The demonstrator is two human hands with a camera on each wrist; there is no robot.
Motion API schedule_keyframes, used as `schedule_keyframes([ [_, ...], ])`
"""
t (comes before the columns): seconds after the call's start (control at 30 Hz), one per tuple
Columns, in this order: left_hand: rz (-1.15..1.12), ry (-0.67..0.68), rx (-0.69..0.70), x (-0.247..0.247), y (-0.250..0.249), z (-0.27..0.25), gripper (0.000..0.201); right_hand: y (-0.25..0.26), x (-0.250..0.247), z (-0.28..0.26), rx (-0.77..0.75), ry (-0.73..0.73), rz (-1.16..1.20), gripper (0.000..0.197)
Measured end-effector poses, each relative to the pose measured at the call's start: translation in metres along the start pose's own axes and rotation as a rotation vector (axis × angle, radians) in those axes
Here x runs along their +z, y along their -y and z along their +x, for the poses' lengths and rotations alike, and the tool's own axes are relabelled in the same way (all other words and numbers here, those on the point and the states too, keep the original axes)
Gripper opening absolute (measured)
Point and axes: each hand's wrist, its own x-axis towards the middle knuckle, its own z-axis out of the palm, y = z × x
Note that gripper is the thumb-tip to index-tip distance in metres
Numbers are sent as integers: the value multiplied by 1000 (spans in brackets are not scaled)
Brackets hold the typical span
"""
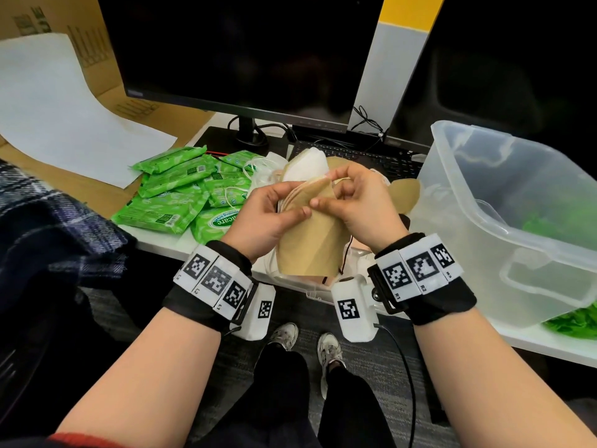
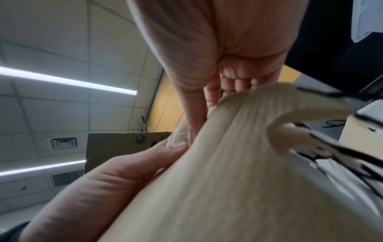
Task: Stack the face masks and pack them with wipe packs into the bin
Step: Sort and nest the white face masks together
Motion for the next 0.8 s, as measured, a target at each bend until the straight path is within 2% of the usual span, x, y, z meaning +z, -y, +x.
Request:
schedule_keyframes([
  [0.13, 66, 15, 9, 0, 1, 0, 36, -4, -4, 2, 1, -44, -110, 32],
  [0.3, 58, 37, -7, -1, -2, -2, 31, -1, -7, 0, -46, 26, -194, 27],
  [0.47, 55, 6, -56, -3, -4, -2, 7, 8, -21, -2, -71, 24, 45, 20],
  [0.6, 64, 30, -80, -2, -3, -3, 15, 9, -22, -4, -85, 66, 92, 32],
  [0.7, 76, 77, -77, -2, -3, -4, 17, 7, -20, -4, -80, 1, 104, 44],
  [0.8, 58, 94, -68, 0, -4, -5, 29, 4, -18, -5, -80, -53, 114, 54],
])
